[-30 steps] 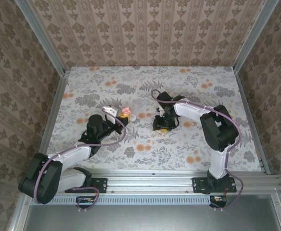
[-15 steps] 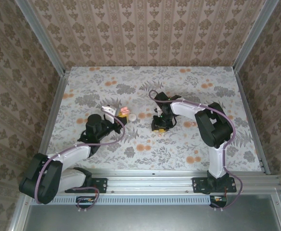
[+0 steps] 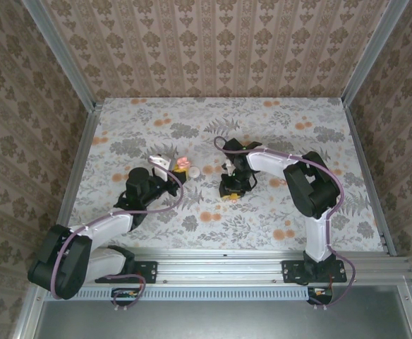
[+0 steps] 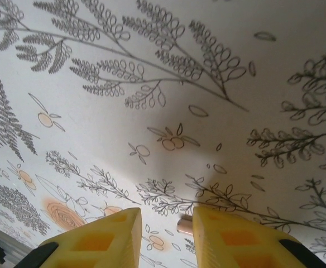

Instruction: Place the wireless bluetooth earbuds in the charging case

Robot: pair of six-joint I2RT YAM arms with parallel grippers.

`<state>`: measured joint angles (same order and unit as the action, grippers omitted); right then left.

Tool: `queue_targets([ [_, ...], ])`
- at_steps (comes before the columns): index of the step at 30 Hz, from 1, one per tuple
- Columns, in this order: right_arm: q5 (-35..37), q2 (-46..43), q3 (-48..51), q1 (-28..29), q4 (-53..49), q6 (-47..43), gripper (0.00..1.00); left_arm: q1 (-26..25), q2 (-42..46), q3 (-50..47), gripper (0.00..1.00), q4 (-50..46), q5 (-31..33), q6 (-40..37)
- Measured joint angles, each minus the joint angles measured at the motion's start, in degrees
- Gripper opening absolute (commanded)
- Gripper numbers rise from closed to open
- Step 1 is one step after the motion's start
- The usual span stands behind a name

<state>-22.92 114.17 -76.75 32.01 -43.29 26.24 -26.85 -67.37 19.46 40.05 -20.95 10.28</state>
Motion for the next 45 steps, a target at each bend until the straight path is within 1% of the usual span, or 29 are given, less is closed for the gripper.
queue_targets([
  [11,-0.15,0.0,-0.28,1.55,-4.74,-2.29,0.32,0.0,0.2,0.0,0.09,-0.02,0.0,-0.02],
  [20,-0.28,0.0,-2.03,3.3,-6.01,-2.25,0.32,0.0,1.53,0.0,0.09,-0.46,0.26,-0.22],
  [24,0.33,-0.68,-2.05,3.8,-6.69,-0.81,0.33,0.0,1.84,0.0,0.09,-1.09,0.92,-0.66],
  [28,2.29,-5.09,-0.44,3.87,-5.75,5.42,0.36,0.0,1.88,0.0,0.08,-1.44,1.57,-0.9],
  [33,5.14,-13.22,5.14,3.89,-2.03,17.25,0.38,0.0,2.75,0.0,0.08,-1.6,2.6,-0.92],
  [36,7.48,-16.13,9.25,4.02,0.55,24.55,0.38,0.0,3.63,0.0,0.08,-2.29,3.06,-0.94],
  [41,12.33,-20.92,17.22,4.63,6.32,37.59,0.41,1.62,3.76,0.0,0.08,-3.98,3.87,-1.09],
  [45,15.91,-25.18,22.82,5.18,13.11,48.06,0.42,2.16,3.76,0.02,0.08,-4.74,4.13,-1.07],
])
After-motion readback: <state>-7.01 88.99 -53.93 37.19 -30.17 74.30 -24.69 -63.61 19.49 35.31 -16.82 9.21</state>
